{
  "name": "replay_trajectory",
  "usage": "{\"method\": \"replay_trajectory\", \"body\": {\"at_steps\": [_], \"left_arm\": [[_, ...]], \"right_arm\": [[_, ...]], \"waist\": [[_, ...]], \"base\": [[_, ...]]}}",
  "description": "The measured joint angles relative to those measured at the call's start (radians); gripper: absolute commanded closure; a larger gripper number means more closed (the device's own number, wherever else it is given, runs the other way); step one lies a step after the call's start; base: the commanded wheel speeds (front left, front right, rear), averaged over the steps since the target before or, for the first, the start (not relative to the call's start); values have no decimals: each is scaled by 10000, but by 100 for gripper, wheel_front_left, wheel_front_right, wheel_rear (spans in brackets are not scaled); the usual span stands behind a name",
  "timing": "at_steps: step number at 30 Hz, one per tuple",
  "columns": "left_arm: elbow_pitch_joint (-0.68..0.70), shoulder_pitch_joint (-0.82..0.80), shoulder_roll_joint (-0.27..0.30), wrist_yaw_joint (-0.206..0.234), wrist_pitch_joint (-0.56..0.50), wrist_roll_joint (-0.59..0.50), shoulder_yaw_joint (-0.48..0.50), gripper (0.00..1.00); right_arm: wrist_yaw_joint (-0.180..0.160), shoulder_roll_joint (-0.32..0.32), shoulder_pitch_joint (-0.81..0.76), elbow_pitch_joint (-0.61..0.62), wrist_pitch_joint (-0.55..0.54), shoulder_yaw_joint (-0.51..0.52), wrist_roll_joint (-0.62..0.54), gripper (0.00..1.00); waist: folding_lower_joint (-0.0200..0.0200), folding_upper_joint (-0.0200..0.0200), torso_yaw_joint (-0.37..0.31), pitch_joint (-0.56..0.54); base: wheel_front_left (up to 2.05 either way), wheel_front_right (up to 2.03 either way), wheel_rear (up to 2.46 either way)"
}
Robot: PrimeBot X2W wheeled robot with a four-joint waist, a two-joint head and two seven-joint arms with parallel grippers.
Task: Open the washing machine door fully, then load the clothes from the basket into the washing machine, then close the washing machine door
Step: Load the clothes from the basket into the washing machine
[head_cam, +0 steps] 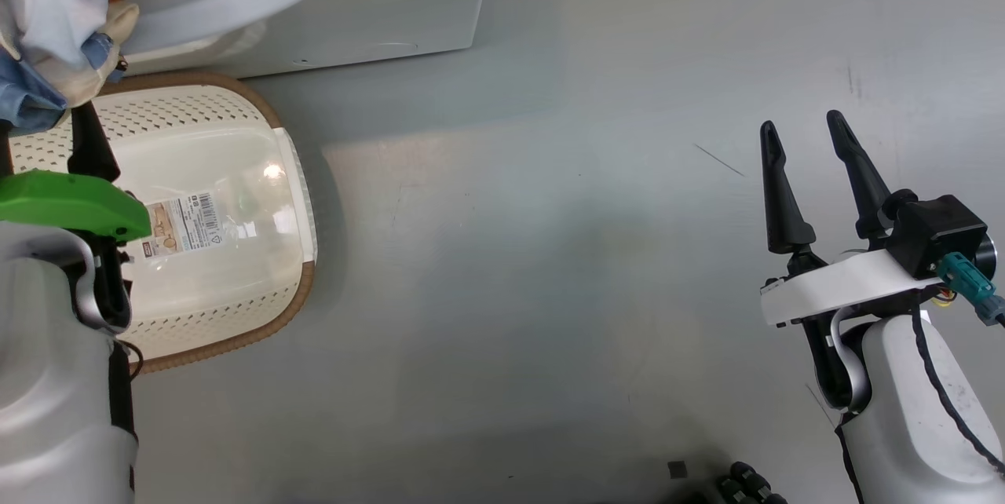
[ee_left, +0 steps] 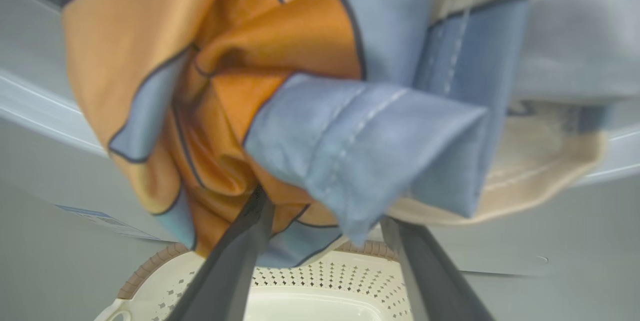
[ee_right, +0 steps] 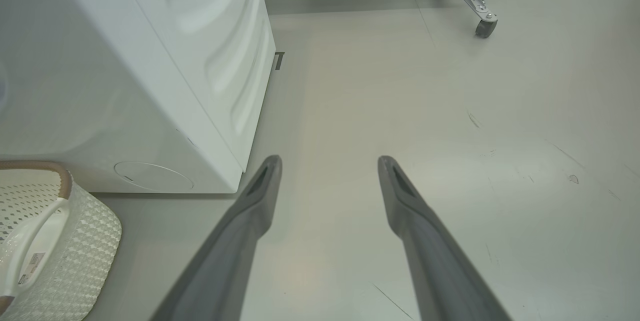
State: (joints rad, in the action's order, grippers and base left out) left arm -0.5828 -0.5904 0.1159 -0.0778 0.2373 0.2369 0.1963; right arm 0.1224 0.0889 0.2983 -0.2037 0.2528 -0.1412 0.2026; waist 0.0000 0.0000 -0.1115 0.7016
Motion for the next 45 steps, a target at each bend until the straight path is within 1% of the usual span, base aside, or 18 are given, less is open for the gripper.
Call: {"method": "replay_trajectory", "body": {"at_steps": [5,9,10,11,12,19,23,28,35,40,44,45], "left_arm": [[-261,-644,94,-17,-71,150,71,0],[-418,-1085,198,-155,-58,366,102,0],[-481,-1162,217,-186,-54,382,111,16],[-529,-1199,224,-186,-12,376,94,63],[-550,-1214,222,-190,19,376,75,100],[-959,-1252,180,-328,107,337,-290,100],[-1174,-1147,-42,-374,119,280,-508,100],[-1114,-931,-130,-408,119,280,-594,100],[123,-852,-104,-449,121,245,-474,100],[1078,-856,94,-451,151,-186,-504,100],[1396,-863,161,-451,151,-301,-614,100],[1417,-870,280,-451,151,-341,-673,100]], "right_arm": [[0,-8,17,40,0,-48,2,0],[0,-15,58,38,0,-25,77,0],[0,-15,69,36,0,-6,79,0],[0,-15,72,36,0,10,79,0],[0,-15,73,35,0,23,79,0],[0,-27,122,17,0,150,79,0],[0,-15,123,4,0,299,79,0],[0,48,123,-21,0,360,73,0],[0,61,108,-127,0,337,73,0],[0,52,98,-199,0,194,73,0],[0,36,53,-219,0,127,73,0],[0,31,15,-265,0,58,75,0]], "waist": [[0,0,-45,265],[0,0,-98,430],[0,0,-109,453],[0,0,-116,465],[0,0,-118,468],[0,0,-57,302],[0,0,90,102],[0,0,300,-109],[0,0,562,-437],[0,0,627,-684],[0,0,626,-820],[0,0,607,-897]], "base": [[0,0,0],[0,0,0],[0,0,0],[0,0,0],[0,0,0],[0,0,0],[0,0,0],[0,0,0],[0,0,0],[0,0,0],[0,0,0],[0,0,0]]}}
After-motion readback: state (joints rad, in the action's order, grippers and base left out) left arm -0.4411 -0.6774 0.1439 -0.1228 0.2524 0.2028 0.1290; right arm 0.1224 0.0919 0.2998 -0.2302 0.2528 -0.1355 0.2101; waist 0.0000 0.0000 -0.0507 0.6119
